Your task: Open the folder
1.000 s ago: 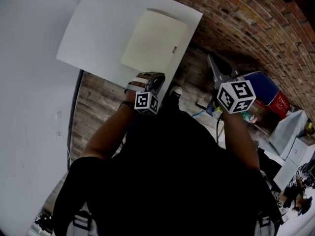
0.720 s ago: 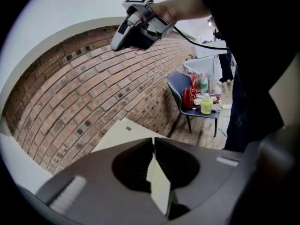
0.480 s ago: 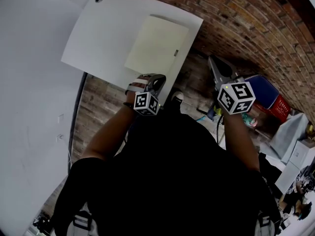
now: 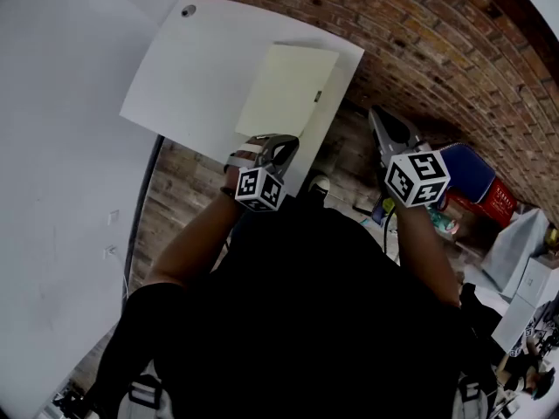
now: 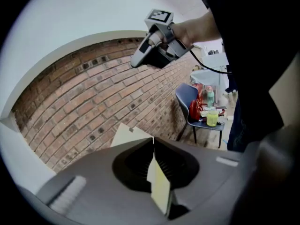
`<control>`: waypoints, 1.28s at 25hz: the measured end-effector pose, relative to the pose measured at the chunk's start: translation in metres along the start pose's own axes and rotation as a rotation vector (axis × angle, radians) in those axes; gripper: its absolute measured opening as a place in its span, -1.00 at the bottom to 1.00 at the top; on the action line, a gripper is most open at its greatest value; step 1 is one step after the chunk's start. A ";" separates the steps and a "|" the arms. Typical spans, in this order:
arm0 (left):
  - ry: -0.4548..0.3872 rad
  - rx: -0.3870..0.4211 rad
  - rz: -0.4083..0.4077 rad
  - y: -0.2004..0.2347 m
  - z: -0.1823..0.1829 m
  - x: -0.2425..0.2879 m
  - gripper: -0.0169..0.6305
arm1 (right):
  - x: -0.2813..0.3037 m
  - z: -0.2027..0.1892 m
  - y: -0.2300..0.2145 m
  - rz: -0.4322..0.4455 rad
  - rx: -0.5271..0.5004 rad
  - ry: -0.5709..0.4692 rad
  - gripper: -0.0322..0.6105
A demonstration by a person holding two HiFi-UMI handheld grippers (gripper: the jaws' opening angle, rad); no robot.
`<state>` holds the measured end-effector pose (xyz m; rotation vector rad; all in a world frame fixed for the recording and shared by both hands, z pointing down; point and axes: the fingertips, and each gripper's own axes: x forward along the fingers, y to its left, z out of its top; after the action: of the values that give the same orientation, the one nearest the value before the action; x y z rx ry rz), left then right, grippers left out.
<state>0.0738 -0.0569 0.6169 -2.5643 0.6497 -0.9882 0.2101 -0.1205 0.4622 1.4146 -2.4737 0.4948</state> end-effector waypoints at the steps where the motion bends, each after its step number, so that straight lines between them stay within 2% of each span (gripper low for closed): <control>1: -0.008 -0.015 0.007 0.006 0.004 -0.005 -0.92 | 0.000 0.001 0.002 -0.001 -0.001 -0.003 -0.90; 8: -0.051 -0.137 0.064 0.048 0.014 -0.035 -0.93 | 0.001 0.006 0.014 0.001 -0.007 -0.012 -0.90; 12: -0.069 -0.177 0.084 0.062 0.003 -0.042 -0.93 | 0.005 0.007 0.021 0.003 -0.017 -0.013 -0.90; 18: -0.113 -0.335 0.135 0.089 -0.009 -0.063 -0.93 | 0.005 0.013 0.033 0.004 -0.032 -0.021 -0.90; 22: -0.151 -0.384 0.174 0.108 -0.013 -0.074 -0.93 | 0.009 0.014 0.034 0.001 -0.031 -0.021 -0.90; 27: -0.192 -0.539 0.228 0.133 -0.034 -0.089 -0.93 | 0.018 0.017 0.039 0.008 -0.030 -0.022 -0.90; 32: -0.192 -0.620 0.276 0.149 -0.059 -0.101 -0.93 | 0.026 0.020 0.044 0.014 -0.032 -0.023 -0.90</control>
<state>-0.0777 -0.1381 0.5379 -2.9037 1.3837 -0.4879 0.1578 -0.1282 0.4464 1.3991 -2.4999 0.4426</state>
